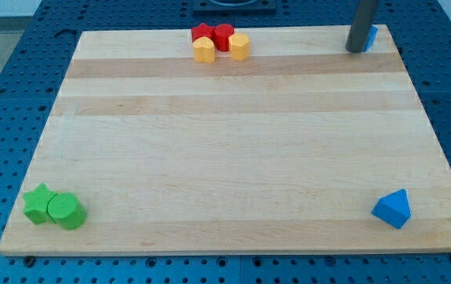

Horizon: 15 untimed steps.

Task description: Slide the blue triangle up a bit

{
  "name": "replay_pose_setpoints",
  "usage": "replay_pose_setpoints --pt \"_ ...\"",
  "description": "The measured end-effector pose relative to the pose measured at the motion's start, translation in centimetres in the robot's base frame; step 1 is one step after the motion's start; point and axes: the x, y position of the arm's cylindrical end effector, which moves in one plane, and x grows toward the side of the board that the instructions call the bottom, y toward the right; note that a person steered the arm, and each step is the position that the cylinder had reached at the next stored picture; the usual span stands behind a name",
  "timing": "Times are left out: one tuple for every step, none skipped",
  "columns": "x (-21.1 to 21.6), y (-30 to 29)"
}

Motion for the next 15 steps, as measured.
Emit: replay_pose_setpoints --pt "3.3 0.0" --pt "9.1 0.9" --pt "13.5 8.3" --pt "17.6 12.8" --pt "23.7 12.1" --pt "31.9 7.7" --pt "36.3 2.5" --pt "36.0 -3.0" --pt "32.9 -4.5" --pt "32.1 -4.8" --pt "36.4 -5.2" --pt "36.4 -4.6" --pt "35.9 -2.1" --pt "33.9 -2.0" --pt "31.5 -2.0"
